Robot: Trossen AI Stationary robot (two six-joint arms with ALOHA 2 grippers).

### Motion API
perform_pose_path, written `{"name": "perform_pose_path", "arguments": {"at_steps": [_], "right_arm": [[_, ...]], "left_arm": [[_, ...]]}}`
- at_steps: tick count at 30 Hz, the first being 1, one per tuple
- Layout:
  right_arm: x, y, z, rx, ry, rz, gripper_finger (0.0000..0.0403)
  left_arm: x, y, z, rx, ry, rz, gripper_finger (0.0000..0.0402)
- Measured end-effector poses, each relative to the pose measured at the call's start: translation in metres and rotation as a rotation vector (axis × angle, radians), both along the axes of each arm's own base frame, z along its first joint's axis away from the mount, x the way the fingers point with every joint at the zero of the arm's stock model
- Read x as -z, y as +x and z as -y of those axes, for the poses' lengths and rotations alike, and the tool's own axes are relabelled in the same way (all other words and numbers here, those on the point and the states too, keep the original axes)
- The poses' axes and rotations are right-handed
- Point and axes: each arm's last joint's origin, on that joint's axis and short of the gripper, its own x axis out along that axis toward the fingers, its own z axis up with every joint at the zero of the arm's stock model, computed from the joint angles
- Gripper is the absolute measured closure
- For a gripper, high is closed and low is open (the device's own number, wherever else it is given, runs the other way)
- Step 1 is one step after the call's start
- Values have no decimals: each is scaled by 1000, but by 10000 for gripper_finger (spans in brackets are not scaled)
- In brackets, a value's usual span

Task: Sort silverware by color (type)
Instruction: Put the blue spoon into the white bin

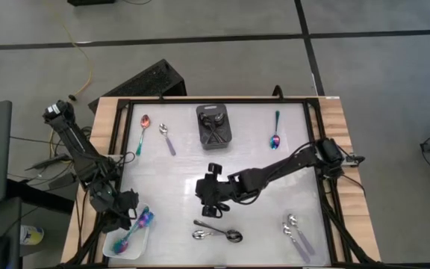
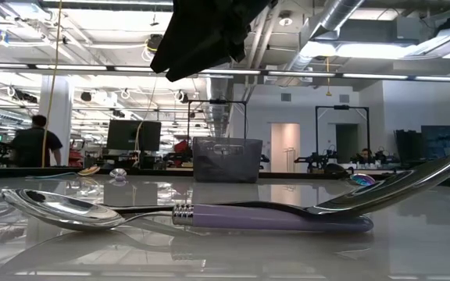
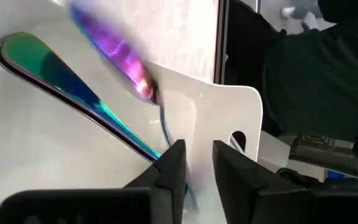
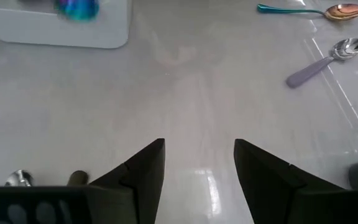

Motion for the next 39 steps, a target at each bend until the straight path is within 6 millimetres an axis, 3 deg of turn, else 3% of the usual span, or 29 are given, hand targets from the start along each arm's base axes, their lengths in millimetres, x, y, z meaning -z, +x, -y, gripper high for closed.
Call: {"name": "perform_pose_path", "arguments": {"at_steps": [6, 12, 17, 23, 27, 32, 37, 39], "right_arm": [[0, 0, 0, 0, 1, 2, 188], [0, -1, -2, -4, 4, 2, 188], [-1, -1, -19, -93, 71, 30, 188], [21, 28, -47, -277, 148, 276, 196], [45, 54, -49, -314, 202, 296, 226], [49, 84, -56, -364, 200, 244, 292], [67, 102, -65, -384, 173, 153, 380], [77, 108, -66, -388, 162, 139, 388]], "left_arm": [[-4, 0, -6, 33, -57, -37, 309], [-11, -3, -20, 10, -99, -36, 307], [-20, -1, -26, 16, -95, 133, 311], [-28, 8, -31, 18, 12, 417, 311], [-27, 17, -42, -59, 204, 559, 311], [-27, 30, -60, -140, 417, 661, 316], [-26, 38, -78, -205, 535, 671, 353], [-24, 40, -84, -223, 571, 651, 376]]}}
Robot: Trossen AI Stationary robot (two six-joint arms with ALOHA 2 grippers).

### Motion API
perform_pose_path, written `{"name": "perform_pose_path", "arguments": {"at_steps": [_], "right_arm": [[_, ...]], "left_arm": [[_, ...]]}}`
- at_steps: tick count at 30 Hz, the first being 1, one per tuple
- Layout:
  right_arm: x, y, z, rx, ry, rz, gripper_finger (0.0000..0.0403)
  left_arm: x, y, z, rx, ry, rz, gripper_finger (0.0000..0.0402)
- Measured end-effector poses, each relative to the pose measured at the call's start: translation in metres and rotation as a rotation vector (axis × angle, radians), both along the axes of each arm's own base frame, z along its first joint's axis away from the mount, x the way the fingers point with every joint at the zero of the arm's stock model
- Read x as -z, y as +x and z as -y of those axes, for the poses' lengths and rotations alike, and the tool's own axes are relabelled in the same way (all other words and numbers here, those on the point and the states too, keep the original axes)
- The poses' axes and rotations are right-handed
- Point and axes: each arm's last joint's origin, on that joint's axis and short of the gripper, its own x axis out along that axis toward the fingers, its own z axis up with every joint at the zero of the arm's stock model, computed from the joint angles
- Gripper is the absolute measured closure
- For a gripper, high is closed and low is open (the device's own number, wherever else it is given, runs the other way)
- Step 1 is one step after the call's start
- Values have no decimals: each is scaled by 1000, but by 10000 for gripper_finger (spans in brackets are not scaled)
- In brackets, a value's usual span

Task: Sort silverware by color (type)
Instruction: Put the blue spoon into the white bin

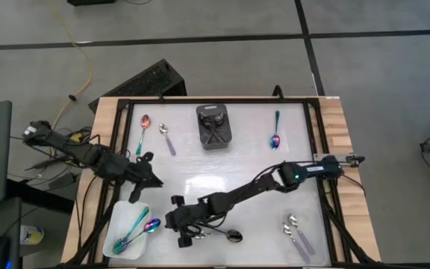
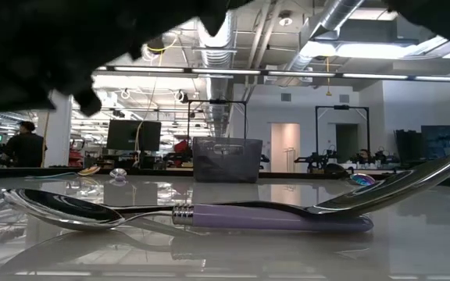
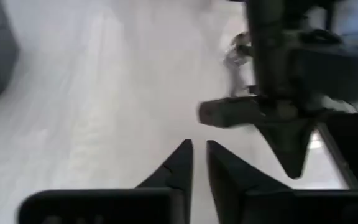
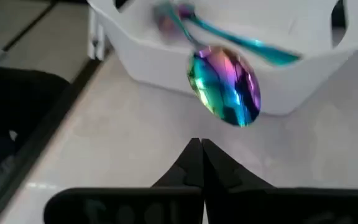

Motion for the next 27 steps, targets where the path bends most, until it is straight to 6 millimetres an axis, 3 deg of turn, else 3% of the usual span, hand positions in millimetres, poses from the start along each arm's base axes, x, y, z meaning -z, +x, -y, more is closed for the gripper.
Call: {"name": "perform_pose_path", "arguments": {"at_steps": [2, 9, 18, 24, 27], "right_arm": [[8, 5, 0, 6, 4, -1, 383], [27, 14, 4, 3, 3, 0, 388], [26, 19, 19, 22, 5, 1, 387], [1, 32, 26, -71, 164, 246, 387], [-14, 34, 33, -11, 245, 285, 387]], "left_arm": [[2, 0, -5, -16, 11, -25, 394], [8, -1, -12, -35, -3, -101, 401], [8, -1, -12, -31, -17, -108, 401], [8, -1, -12, -38, -16, -106, 401], [8, -1, -12, -46, -30, -109, 401]]}}
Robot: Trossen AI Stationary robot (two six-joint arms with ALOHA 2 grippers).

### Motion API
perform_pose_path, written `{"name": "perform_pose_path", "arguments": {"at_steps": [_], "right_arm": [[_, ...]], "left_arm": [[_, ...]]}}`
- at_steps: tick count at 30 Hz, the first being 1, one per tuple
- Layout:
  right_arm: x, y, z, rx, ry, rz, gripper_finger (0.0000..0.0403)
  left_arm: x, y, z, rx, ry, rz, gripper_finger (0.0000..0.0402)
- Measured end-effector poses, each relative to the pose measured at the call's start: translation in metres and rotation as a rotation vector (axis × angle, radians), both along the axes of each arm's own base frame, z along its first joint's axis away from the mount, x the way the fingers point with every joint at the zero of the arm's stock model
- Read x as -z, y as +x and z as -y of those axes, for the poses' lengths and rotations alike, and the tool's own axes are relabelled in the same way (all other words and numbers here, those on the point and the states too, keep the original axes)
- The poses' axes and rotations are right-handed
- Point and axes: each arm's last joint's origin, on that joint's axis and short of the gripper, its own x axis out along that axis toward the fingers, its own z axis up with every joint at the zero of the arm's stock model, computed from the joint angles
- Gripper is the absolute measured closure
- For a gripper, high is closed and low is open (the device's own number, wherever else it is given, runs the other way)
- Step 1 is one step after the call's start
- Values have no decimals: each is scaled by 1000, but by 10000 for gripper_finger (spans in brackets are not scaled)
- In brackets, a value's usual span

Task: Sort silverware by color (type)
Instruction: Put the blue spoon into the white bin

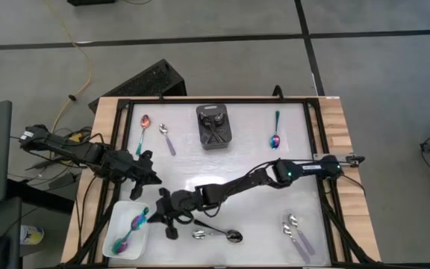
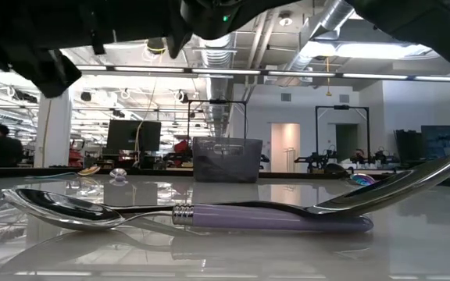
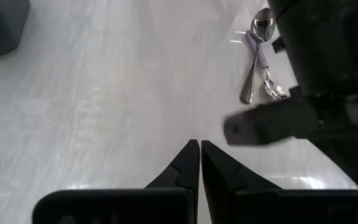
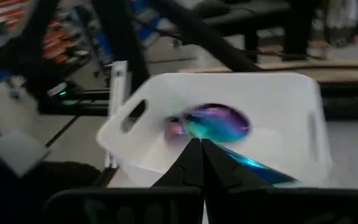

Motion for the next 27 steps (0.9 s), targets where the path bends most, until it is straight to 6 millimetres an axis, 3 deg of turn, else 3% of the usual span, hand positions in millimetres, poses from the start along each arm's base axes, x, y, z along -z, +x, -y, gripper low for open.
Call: {"name": "perform_pose_path", "arguments": {"at_steps": [7, 10, 15, 19, 21, 23, 27], "right_arm": [[-1, 9, 45, 156, 92, -68, 387], [1, 9, 51, 142, 85, -96, 387], [-3, -4, 40, 39, -58, -231, 384], [-44, -34, 15, -20, -210, -351, 384], [-54, -42, 1, -35, -240, -351, 384], [-43, -43, -14, -34, -259, -351, 384], [12, -31, -29, -37, -272, -335, 384]], "left_arm": [[0, 0, 0, 10, -17, -4, 401], [0, 0, 1, 16, -21, -6, 401], [1, -1, 2, 58, -46, -21, 401], [1, -2, 3, 104, -67, -26, 401], [1, -2, 3, 114, -49, -21, 401], [0, -1, 3, 120, -21, -10, 401], [0, -1, 2, 97, 31, 4, 401]]}}
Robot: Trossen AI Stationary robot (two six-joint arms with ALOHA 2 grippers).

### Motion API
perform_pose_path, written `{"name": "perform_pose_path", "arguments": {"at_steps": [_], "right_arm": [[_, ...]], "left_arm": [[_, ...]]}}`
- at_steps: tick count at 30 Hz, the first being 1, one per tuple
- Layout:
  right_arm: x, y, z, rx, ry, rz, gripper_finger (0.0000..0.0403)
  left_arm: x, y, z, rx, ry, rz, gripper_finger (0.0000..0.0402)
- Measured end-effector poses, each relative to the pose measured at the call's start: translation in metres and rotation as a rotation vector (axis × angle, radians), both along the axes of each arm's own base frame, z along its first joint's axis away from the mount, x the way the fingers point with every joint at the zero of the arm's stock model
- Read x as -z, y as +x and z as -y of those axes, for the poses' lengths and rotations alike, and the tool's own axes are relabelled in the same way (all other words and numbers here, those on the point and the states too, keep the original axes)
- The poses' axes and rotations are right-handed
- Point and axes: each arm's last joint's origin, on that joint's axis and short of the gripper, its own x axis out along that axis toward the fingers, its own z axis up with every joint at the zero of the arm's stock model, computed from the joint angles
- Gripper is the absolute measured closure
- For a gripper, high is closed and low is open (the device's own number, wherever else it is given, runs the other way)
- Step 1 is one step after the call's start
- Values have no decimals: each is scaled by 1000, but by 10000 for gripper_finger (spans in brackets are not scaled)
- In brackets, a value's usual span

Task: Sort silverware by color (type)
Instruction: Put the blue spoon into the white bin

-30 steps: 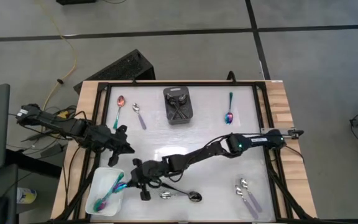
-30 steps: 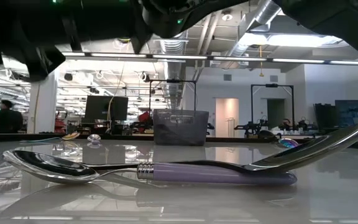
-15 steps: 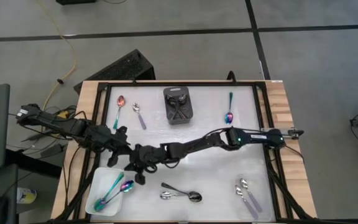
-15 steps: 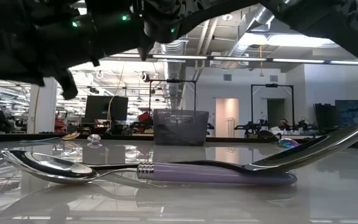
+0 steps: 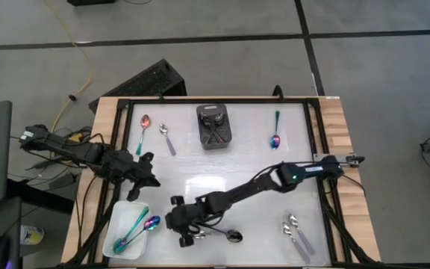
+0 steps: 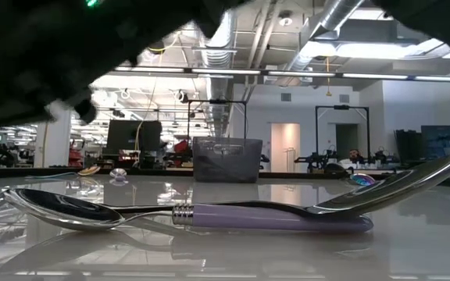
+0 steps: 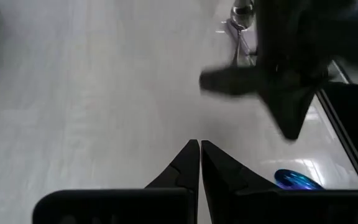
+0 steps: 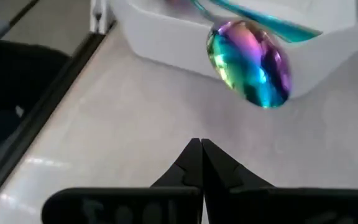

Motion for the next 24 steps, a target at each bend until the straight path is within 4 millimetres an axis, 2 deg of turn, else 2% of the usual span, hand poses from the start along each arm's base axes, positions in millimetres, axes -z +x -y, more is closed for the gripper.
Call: {"name": "perform_pose_path", "arguments": {"at_steps": [2, 6, 11, 19, 24], "right_arm": [[11, 7, 0, 13, 16, 51, 384], [14, 14, 6, 59, 17, 114, 384], [31, 19, 16, 78, 8, 109, 383], [29, 21, 18, 77, 13, 126, 383], [6, 27, 19, 57, 107, 292, 383]], "left_arm": [[0, 0, 0, -10, 6, 2, 401], [0, 0, 0, -23, -9, -4, 401], [0, 0, 0, -42, -39, -12, 401], [0, 0, 0, -54, -56, -17, 401], [0, 0, 0, -53, -56, -15, 401]]}}
